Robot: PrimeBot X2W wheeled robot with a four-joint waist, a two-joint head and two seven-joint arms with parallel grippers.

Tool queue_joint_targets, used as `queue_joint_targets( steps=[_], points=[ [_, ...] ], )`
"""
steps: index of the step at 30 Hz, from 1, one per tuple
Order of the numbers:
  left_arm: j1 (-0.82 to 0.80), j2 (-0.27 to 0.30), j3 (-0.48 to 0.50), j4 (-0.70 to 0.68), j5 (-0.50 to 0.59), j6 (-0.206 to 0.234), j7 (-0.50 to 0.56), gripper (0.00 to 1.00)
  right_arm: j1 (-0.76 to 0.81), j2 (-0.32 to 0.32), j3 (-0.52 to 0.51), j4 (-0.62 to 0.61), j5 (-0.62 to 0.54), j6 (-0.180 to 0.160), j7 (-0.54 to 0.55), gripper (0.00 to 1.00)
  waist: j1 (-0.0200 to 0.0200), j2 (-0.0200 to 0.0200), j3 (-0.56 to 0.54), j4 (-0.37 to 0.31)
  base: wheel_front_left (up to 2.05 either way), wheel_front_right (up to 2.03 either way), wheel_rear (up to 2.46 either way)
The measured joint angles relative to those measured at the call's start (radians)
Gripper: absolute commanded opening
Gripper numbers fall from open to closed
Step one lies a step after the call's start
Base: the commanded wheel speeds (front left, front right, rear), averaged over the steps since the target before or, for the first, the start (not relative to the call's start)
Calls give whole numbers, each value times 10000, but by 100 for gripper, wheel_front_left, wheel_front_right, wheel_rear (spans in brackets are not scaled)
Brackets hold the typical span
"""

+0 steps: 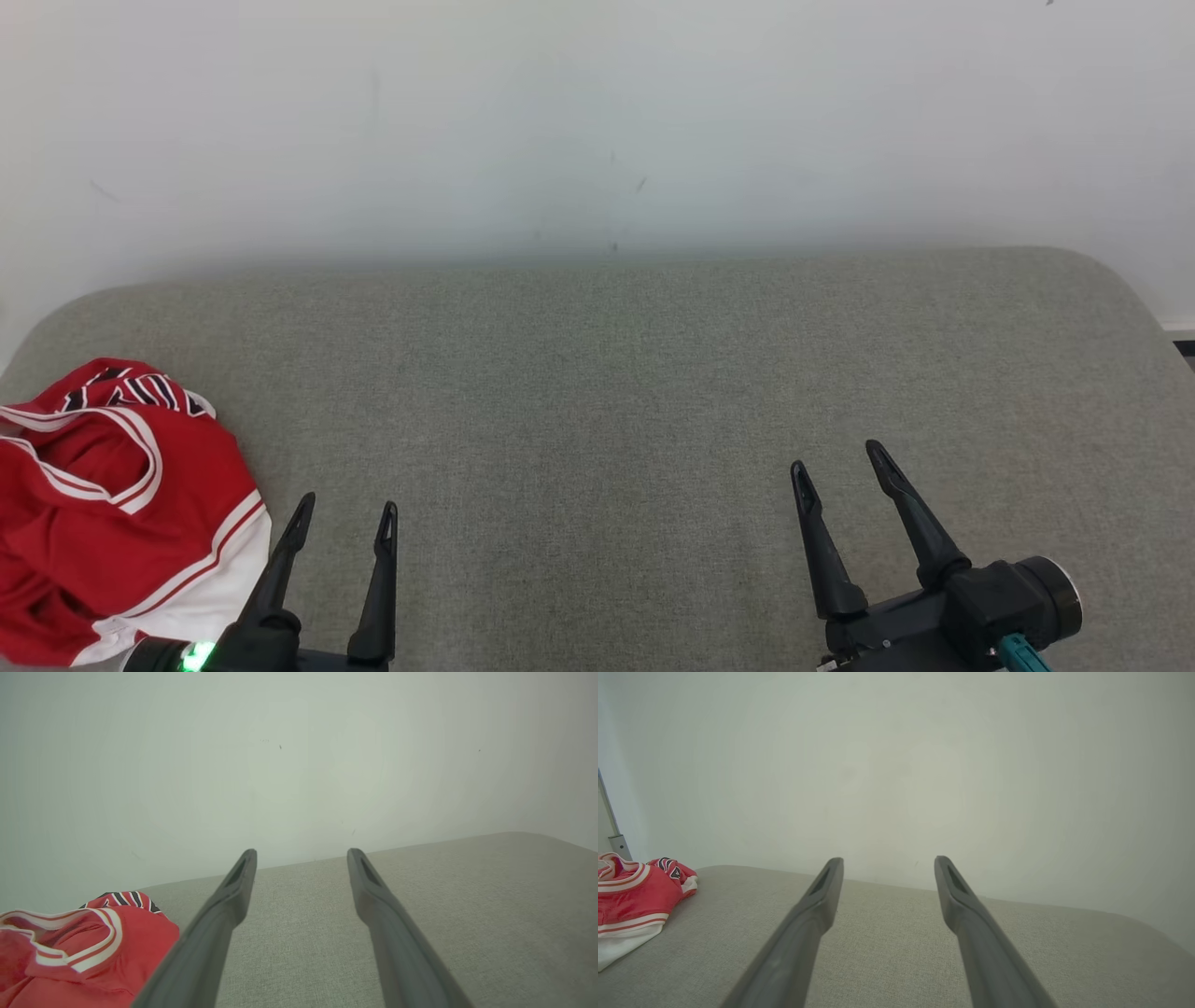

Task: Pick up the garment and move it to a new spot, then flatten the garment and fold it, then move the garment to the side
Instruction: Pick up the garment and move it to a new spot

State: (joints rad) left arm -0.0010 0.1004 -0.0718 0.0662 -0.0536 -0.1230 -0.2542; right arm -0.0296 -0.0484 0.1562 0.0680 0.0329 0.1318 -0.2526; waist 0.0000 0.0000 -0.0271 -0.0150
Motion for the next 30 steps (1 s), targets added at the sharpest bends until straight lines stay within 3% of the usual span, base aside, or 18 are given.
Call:
queue_joint_targets(
  steps=[30],
  points=[
    [126, -19, 17, 125, 219, -17, -69, 100, 67, -6, 203, 251, -255, 0, -117, 100, 0, 0, -99, 144, 0, 0, 0]
  ],
)
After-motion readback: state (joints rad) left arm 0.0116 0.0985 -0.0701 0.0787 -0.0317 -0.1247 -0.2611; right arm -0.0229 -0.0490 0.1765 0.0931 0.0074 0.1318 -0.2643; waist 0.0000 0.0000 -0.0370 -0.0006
